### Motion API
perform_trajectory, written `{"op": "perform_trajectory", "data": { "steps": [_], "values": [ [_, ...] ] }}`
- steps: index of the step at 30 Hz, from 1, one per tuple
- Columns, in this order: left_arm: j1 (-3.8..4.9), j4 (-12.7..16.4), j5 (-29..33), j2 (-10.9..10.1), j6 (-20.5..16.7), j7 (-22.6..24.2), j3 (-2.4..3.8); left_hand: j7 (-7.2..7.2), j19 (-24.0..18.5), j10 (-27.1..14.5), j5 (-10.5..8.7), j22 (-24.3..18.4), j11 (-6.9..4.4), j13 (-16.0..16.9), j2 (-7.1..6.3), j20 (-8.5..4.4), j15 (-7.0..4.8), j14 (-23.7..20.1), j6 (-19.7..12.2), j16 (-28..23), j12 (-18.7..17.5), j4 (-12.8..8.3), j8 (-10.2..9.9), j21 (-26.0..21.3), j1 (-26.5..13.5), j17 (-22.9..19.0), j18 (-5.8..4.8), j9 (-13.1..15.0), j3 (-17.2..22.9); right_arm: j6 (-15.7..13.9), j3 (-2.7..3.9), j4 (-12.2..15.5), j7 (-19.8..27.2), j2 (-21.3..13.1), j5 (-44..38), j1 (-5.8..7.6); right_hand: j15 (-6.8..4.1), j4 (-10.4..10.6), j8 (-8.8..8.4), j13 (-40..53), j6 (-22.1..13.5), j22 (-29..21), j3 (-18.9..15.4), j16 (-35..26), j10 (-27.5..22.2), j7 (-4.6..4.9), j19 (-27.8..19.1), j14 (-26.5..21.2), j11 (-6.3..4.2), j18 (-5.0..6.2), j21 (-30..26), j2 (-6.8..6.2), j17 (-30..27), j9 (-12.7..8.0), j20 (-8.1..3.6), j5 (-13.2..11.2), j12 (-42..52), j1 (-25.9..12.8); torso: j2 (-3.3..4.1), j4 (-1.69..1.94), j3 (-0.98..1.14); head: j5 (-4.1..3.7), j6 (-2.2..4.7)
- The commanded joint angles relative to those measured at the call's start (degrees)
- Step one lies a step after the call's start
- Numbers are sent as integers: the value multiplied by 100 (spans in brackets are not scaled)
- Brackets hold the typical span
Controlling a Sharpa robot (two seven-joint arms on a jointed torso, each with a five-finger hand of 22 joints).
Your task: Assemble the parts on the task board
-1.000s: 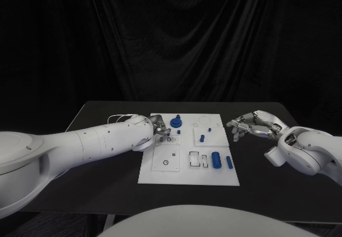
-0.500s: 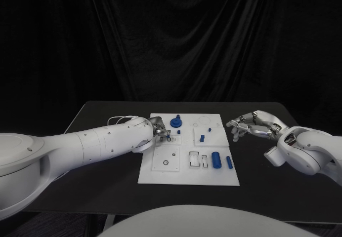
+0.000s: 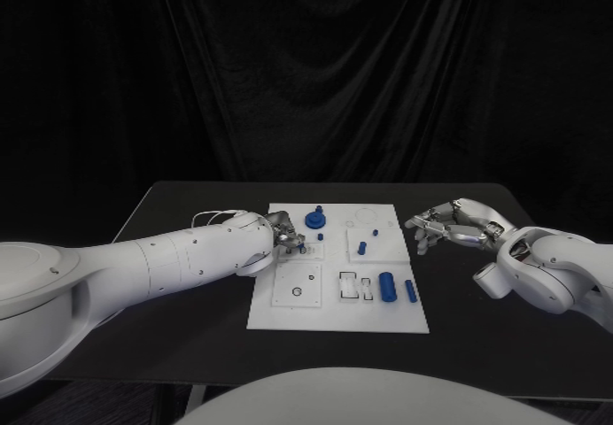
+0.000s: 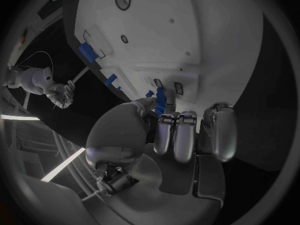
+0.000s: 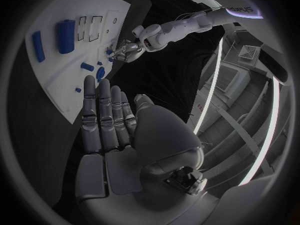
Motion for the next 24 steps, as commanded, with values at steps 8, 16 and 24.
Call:
{"op": "perform_trajectory", "data": {
  "steps": [8,16,24],
  "values": [
    [-73,33,33,-4,126,38,-8,-35,-41,586,-34,1110,-37,1507,5,14,-45,595,22,15,16,30,31,-24,-12,1510,36,5,-2,98,5,-13,-90,9,-15,-16,-1,7,-20,-6,-8,-9,37,-28,-22,28,-44,-41,1,40,-23,-22,-7,-5,-3,-29,-34,31,0,-1,-1,21,-1],
    [-106,78,33,-51,141,19,-8,-42,-43,586,-31,1109,-43,1507,4,13,-47,595,23,15,16,17,33,-28,19,1510,37,8,0,107,5,-11,-100,6,-15,-19,-1,6,-19,-7,-6,-9,37,-27,-22,27,-44,-41,1,40,-24,-23,-8,-5,-2,-29,-34,29,1,2,1,8,-1],
    [-119,148,33,-92,30,72,-8,-43,-46,586,-20,1107,-45,1507,2,12,-49,595,22,15,16,10,33,-34,39,1510,38,10,1,108,5,-9,-106,4,-15,-22,-1,6,-19,-7,-6,-9,37,-27,-22,27,-44,-41,1,40,-24,-23,-8,-5,-2,-29,-34,29,-2,1,0,6,-1]
  ]
}}
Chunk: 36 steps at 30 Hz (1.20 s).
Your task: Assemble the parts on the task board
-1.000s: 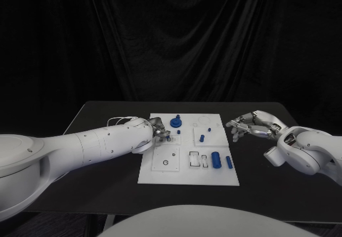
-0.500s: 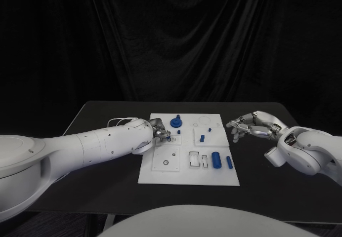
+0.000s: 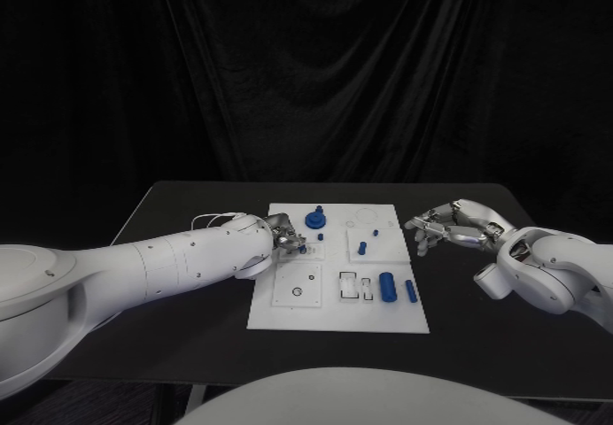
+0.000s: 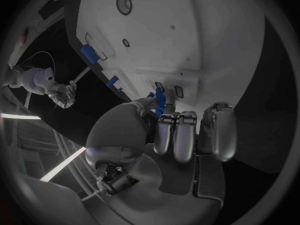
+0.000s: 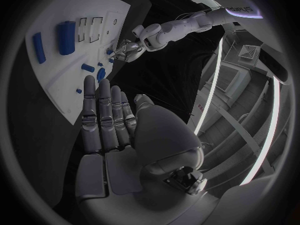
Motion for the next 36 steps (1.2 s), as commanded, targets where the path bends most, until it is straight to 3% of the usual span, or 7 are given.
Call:
{"op": "perform_trajectory", "data": {
  "steps": [1,22,34,36],
  "values": [
    [-65,43,37,-11,56,18,-30,-29,-44,586,-11,1109,-46,1507,1,11,-50,595,5,15,15,1,31,-27,51,1510,38,-3,7,59,5,5,-77,-4,-14,-17,-1,6,-19,-7,-6,-10,37,-27,-22,27,-44,-41,2,40,-24,-24,-9,-6,-2,-29,-34,29,-1,0,0,0,-1],
    [-74,146,37,-83,-111,82,-30,-23,-65,586,-7,1097,-44,1507,2,10,-51,595,-10,15,15,10,23,-61,65,1510,47,-4,3,60,5,8,-90,-5,-14,-27,0,4,-21,-9,-6,-11,40,-27,-22,27,-47,-42,1,42,-25,-28,-12,-8,0,-29,-34,21,1,0,1,-1,-1],
    [-95,103,37,-62,-134,68,-30,-11,-80,586,-135,1089,-34,1507,18,12,-46,595,-25,15,15,75,12,-91,88,1510,52,-3,-41,79,5,7,-112,0,-14,-34,0,4,-21,-9,-6,-11,40,-27,-22,27,-47,-42,1,42,-25,-28,-12,-8,0,-29,-34,21,2,-2,1,-6,-1],
    [-98,102,37,-64,-138,71,-30,-3,-87,586,-305,1086,-26,1507,30,18,-38,595,-35,15,15,154,3,-108,83,1510,54,-4,-98,80,5,6,-114,-1,-14,-36,0,4,-23,-11,-9,-12,41,-27,-24,28,-48,-44,2,42,-26,-30,-14,-10,1,-30,-35,17,3,-1,1,-5,-1]
  ]
}}
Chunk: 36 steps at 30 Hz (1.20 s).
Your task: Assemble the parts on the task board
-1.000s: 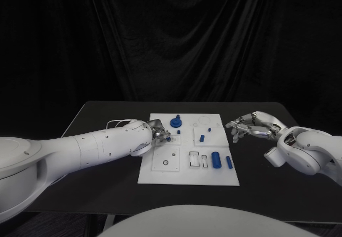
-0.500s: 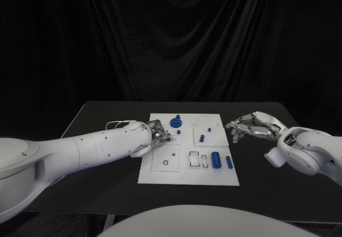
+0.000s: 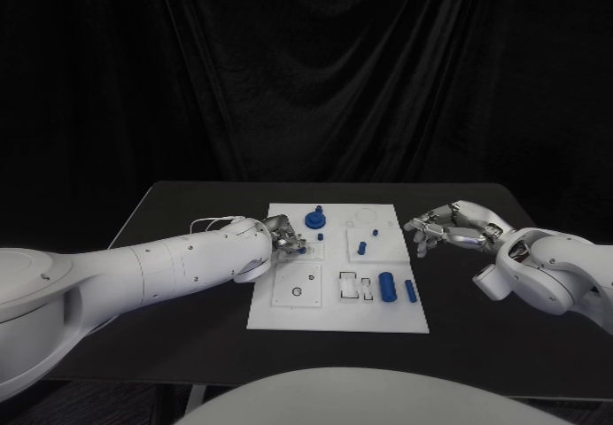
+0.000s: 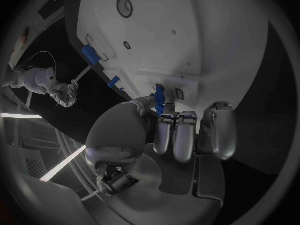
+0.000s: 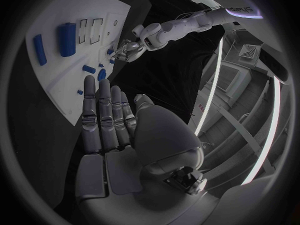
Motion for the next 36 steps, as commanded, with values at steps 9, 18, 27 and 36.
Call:
{"op": "perform_trajectory", "data": {
  "steps": [9,18,27,36],
  "values": [
    [-68,-15,36,13,35,27,-20,17,-39,606,-661,1078,16,1507,8,16,-19,595,-40,15,16,361,-54,-84,41,1510,60,-19,-274,81,5,-3,-95,6,-14,-25,0,4,-23,-6,-9,-8,41,-27,-24,28,-48,-44,2,42,-26,-30,-9,-10,1,-30,-35,17,0,0,2,6,-1],
    [-81,-24,36,13,40,29,-20,58,-32,606,-1414,1080,60,1507,16,55,19,595,7,15,16,716,-134,-101,-564,1510,61,-101,-1104,105,5,-9,-123,6,-14,-28,2,3,-26,-8,-11,-10,42,-29,-27,29,-51,-48,3,42,-28,-33,-11,-12,2,-30,-37,11,1,1,1,7,-1],
    [-86,-40,36,-5,69,-1,-20,39,8,606,-1759,1096,45,1507,214,48,9,595,102,15,16,729,-126,-61,-1123,1510,51,-115,-1714,130,5,-11,-149,4,-14,-30,1,-10,-26,-11,-11,-11,53,-29,-31,25,-53,-51,-1,43,-29,-46,-15,-13,3,-12,-39,26,-1,-2,1,14,-1],
    [-88,-2,36,-54,-188,282,-20,-60,112,606,-1331,1147,-42,1507,675,-14,-55,595,312,15,16,728,206,89,-1343,1510,16,134,-2255,148,5,-16,-165,9,-14,-30,1,-10,-26,-11,-11,-11,53,-29,-31,25,-53,-51,-1,43,-29,-46,-15,-13,3,-12,-39,26,-2,-3,0,12,-1]
  ]
}}
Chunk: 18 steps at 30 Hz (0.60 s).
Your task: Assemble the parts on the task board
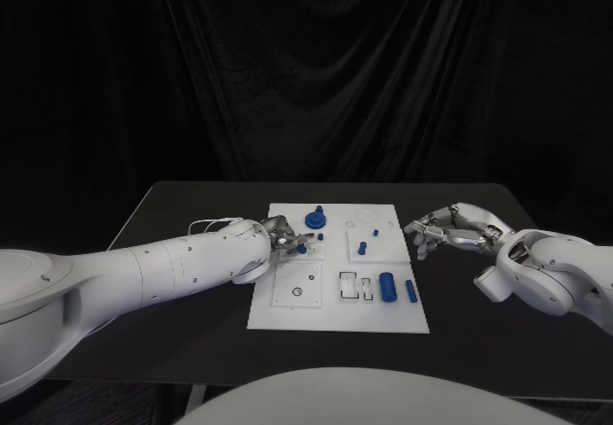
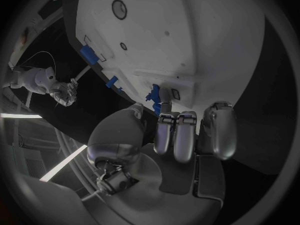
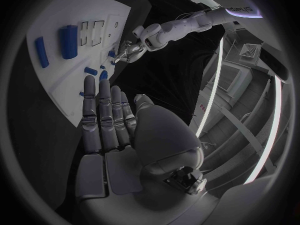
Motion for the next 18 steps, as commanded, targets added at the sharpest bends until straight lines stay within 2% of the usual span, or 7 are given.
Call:
{"op": "perform_trajectory", "data": {
  "steps": [1,2,3,6,11,13,18],
  "values": [
    [-40,26,37,-14,-142,243,-16,-10,62,588,147,1149,-63,1507,124,-10,-56,595,58,15,16,0,117,46,63,1510,16,134,-95,75,5,2,-89,-3,-14,-14,1,6,-26,-6,-11,-7,37,-29,-31,25,-53,-51,-1,43,-29,-46,-9,-5,3,-12,-39,26,-1,-1,-1,2,-1],
    [-40,30,37,-17,-175,281,-16,-35,82,588,407,1159,-79,1507,217,-27,-77,595,53,15,16,0,183,76,185,1510,8,192,-114,75,5,2,-90,-4,-14,-14,0,4,-25,-7,-8,-7,43,-28,-31,23,-54,-51,-2,44,-29,-46,-10,-5,3,-6,-39,31,0,0,0,5,-1],
    [-40,36,37,-22,-228,345,-16,-49,96,588,570,1166,-92,1507,266,-37,-91,595,46,15,16,-4,230,100,279,1510,1,232,-140,75,5,2,-91,-5,-14,-14,0,4,-25,-7,-8,-7,43,-28,-31,23,-54,-51,-2,44,-29,-46,-10,-5,3,-6,-39,31,1,1,0,8,-1],
    [-40,51,37,-25,-342,499,-16,-82,131,588,899,1184,-124,1507,322,-62,-119,595,43,15,16,-10,340,157,505,1510,-13,315,-195,71,5,2,-93,-8,-14,-14,0,4,-25,-7,-8,-7,43,-28,-31,23,-54,-51,-2,44,-29,-46,-10,-5,3,-6,-39,31,2,0,0,7,-1],
    [-41,51,36,-10,-379,639,-16,-101,141,588,1068,1189,-141,1507,373,-77,-133,595,44,15,16,-7,399,175,634,1510,-17,352,-221,70,5,5,-93,-10,-14,-14,0,5,-24,-8,-5,-7,48,-28,-31,22,-54,-52,-2,44,-30,-43,-11,-5,3,-3,-39,34,1,1,-2,-5,-1],
    [-41,42,36,3,-355,677,-16,-106,138,588,1202,1188,-146,1507,396,-83,-139,595,24,15,16,-7,415,172,705,1510,-16,361,-226,69,5,7,-93,-10,-14,-14,0,5,-24,-8,-5,-7,48,-28,-31,22,-54,-52,-2,44,-30,-43,-11,-5,3,-3,-39,34,1,1,-1,-18,-1],
    [-41,18,36,23,-269,678,-16,-108,141,588,1235,1189,-148,1507,391,-85,-141,595,20,15,16,-9,419,177,730,1510,-17,364,-231,68,5,11,-93,-12,-14,-14,0,7,-24,-9,-3,-8,53,-28,-31,22,-54,-52,-2,45,-30,-40,-12,-5,3,-2,-39,35,0,2,0,-21,-1]
  ]
}}
